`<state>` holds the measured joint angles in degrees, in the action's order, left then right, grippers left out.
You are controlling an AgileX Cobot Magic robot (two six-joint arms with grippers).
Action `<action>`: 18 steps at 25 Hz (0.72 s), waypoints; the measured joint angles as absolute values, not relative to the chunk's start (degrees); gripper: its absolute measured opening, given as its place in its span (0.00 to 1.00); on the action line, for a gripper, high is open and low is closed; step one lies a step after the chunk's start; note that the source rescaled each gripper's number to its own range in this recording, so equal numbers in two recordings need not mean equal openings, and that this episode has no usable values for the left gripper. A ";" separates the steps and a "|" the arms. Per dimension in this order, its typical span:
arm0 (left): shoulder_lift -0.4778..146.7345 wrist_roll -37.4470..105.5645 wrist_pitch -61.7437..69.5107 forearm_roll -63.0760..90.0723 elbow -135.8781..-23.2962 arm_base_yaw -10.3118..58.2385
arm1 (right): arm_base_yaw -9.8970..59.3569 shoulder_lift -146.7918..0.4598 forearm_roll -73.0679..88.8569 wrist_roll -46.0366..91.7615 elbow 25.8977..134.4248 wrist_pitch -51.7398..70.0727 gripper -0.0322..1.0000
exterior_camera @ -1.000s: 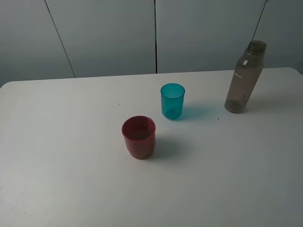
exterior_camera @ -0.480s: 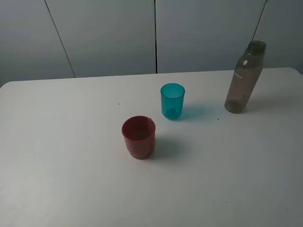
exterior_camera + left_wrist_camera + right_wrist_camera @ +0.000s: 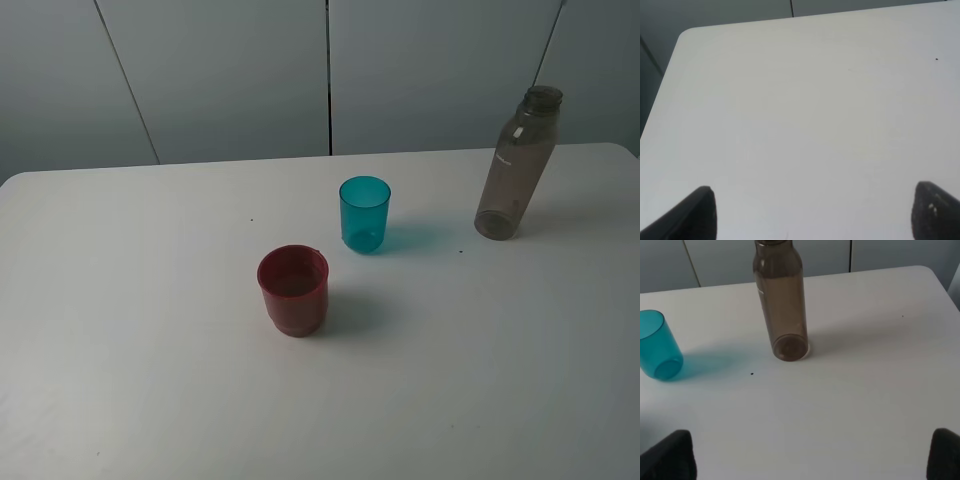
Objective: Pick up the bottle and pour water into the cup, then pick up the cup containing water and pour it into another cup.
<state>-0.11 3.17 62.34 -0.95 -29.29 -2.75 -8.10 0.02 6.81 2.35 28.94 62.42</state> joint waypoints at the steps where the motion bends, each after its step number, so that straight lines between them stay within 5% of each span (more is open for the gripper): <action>1: -0.11 3.17 62.34 -0.95 -29.29 -2.75 | -8.10 0.02 6.81 2.35 28.94 62.42 0.99; 18: -0.11 3.17 62.34 -0.95 -29.29 -2.75 | -8.10 0.02 6.67 2.35 28.94 62.42 0.99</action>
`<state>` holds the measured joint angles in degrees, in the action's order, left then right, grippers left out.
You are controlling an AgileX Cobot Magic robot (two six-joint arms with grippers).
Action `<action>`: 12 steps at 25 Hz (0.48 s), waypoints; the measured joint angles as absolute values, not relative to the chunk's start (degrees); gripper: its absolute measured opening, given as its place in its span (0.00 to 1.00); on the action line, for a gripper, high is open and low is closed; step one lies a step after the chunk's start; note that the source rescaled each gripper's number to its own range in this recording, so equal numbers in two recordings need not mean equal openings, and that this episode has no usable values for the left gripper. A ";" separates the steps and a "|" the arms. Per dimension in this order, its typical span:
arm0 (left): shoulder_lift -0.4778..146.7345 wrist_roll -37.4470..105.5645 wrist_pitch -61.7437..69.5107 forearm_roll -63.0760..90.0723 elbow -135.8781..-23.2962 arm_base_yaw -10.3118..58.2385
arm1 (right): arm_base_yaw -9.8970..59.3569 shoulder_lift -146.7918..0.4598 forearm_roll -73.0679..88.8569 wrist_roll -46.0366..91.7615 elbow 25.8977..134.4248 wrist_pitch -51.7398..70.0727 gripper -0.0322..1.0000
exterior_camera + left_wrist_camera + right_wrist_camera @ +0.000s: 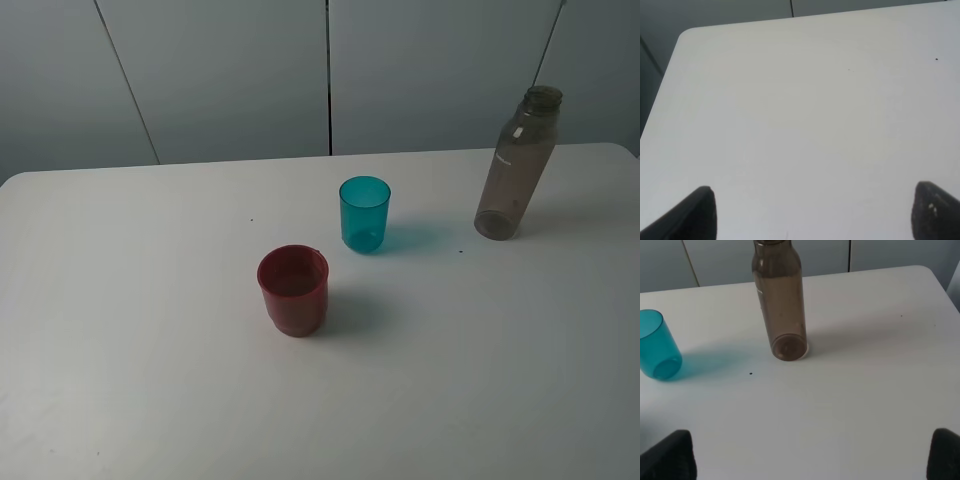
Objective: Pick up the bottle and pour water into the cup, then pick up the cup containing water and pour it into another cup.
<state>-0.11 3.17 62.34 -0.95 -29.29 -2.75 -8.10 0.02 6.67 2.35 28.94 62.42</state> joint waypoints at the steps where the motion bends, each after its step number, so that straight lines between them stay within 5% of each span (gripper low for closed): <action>1: -0.11 3.17 62.34 -0.95 -29.29 -2.75 | -8.10 0.02 6.67 2.35 28.94 62.42 0.99; 12: -0.11 3.17 62.34 -0.95 -29.29 -2.75 | -6.56 0.02 6.67 2.35 28.94 62.42 0.99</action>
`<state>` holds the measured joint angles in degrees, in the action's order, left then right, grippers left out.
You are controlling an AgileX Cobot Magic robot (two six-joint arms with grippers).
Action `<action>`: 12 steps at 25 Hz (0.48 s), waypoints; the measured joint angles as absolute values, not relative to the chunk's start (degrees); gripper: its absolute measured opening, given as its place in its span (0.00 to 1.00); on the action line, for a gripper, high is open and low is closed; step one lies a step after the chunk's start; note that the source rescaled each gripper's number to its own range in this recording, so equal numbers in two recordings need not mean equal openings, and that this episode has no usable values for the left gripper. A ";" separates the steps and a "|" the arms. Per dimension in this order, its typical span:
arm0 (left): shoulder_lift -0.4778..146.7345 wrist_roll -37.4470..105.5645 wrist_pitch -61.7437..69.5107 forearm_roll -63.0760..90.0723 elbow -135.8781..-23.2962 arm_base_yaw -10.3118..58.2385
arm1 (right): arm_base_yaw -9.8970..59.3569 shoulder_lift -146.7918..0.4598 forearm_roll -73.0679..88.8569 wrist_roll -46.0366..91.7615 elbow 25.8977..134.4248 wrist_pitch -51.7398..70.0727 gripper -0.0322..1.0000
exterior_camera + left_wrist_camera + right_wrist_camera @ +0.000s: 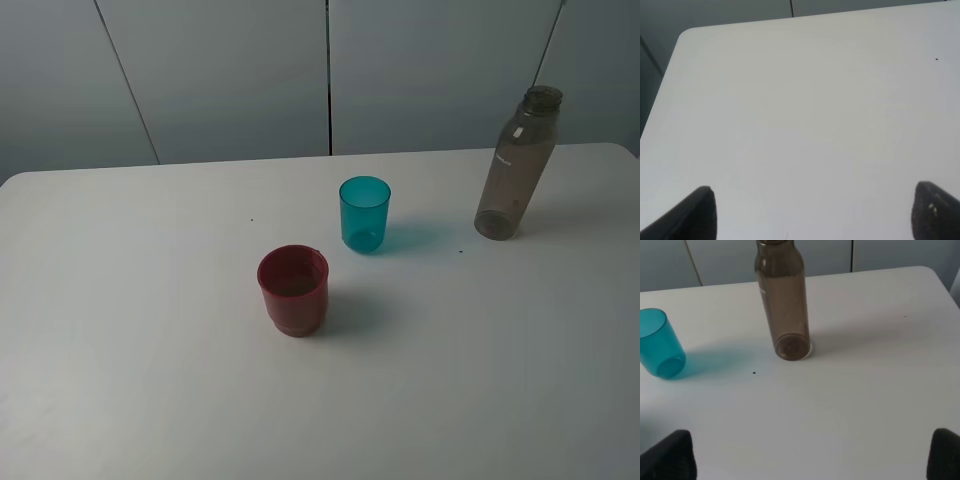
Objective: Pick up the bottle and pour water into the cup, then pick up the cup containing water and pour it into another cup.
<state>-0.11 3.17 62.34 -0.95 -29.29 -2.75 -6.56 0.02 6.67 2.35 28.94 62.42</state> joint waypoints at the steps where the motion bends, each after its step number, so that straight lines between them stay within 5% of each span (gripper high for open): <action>1: -0.11 3.17 62.34 -0.95 -29.29 -2.75 | -6.45 0.02 6.67 2.35 28.94 62.42 0.99; 12: -0.11 3.32 62.34 -0.95 -29.29 -2.75 | -6.36 0.02 6.67 2.35 28.94 62.42 0.99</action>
